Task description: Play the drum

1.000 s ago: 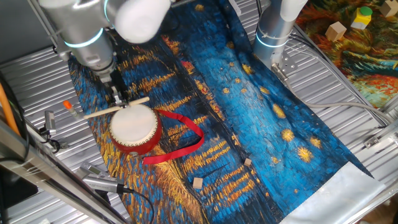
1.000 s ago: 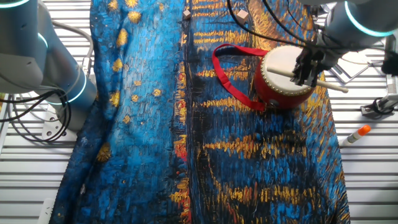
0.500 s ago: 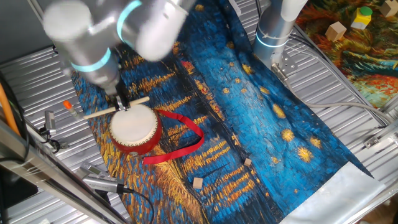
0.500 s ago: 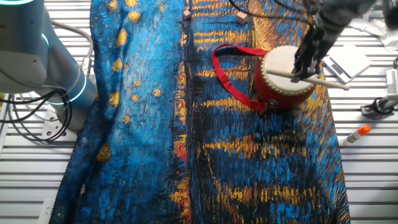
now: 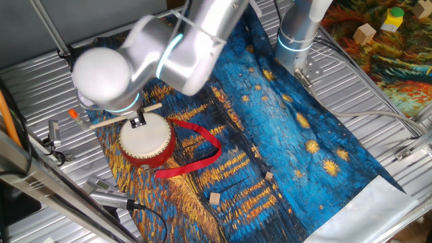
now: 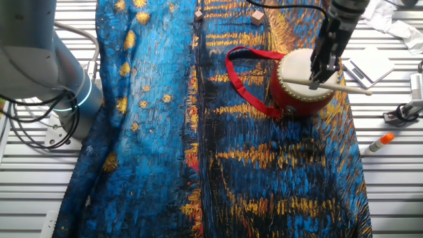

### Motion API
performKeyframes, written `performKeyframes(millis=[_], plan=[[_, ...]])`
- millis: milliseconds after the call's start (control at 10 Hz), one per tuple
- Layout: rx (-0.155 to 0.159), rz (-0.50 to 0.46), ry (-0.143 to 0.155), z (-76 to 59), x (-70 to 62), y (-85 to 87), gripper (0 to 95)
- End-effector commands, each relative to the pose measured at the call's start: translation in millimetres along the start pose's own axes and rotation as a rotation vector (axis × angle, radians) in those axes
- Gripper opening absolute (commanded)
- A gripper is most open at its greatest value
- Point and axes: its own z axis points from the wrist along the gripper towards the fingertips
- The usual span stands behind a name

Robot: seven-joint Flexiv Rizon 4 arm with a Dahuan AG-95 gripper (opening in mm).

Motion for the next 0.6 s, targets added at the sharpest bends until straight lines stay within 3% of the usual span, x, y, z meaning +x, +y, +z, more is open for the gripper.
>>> performKeyframes(millis=[100,200,400,600], plan=[[-0.286,0.049,0.053,4.3,-5.9,-2.6,0.0],[-0.298,0.051,0.046,6.1,-8.4,-3.5,0.0],[-0.334,0.066,-0.014,7.6,-10.6,-4.2,0.0],[-0.332,0.083,-0.125,7.4,-10.7,-4.0,0.0]])
